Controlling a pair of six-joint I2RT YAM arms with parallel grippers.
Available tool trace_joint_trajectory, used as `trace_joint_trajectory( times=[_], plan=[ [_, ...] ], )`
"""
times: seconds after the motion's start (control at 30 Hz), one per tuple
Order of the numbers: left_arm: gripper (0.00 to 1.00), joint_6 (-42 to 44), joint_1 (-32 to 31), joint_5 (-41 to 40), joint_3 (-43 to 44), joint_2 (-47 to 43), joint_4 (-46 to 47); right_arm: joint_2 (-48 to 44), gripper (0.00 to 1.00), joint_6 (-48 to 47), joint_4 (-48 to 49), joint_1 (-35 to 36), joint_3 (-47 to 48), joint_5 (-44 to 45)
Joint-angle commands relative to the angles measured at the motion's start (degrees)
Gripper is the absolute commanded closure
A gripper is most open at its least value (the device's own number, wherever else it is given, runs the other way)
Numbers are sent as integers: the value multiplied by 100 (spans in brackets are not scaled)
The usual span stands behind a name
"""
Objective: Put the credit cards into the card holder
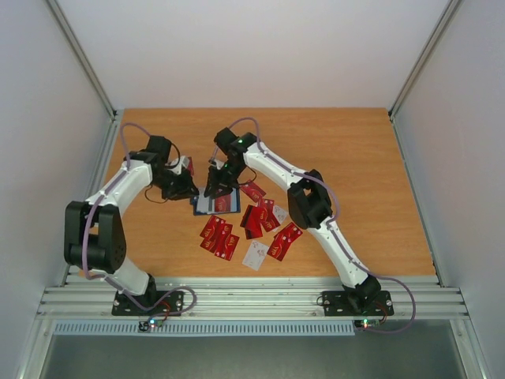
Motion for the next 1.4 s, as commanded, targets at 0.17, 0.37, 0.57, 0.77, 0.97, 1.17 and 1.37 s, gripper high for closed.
trace_joint_trajectory(
  times=[0.17, 0.37, 0.57, 0.77, 0.97, 1.17, 1.37],
  plan=[
    [81, 125, 116, 223, -386, -583, 178, 284, 75, -181, -516, 58, 669, 63],
    [83, 180, -45, 634, -493, -221, 532, -640, 75, -412, -246, -227, -661, 592],
    [83, 175, -457, 462, -95, 501, 513, -1418, 74, -414, 537, -588, -2122, 532],
    [82, 95, -552, 126, 165, 1125, 444, -1409, 73, -383, 864, -644, -2467, 359],
    [85, 101, -579, -73, 264, 1439, 394, -1113, 72, -277, 1004, -643, -2283, 211],
    [88, 175, -593, -113, 385, 1672, 357, -873, 72, -275, 960, -648, -2117, 134],
    [88, 251, -652, -120, 613, 1877, 249, -814, 72, -382, 849, -650, -2118, 227]
  ],
)
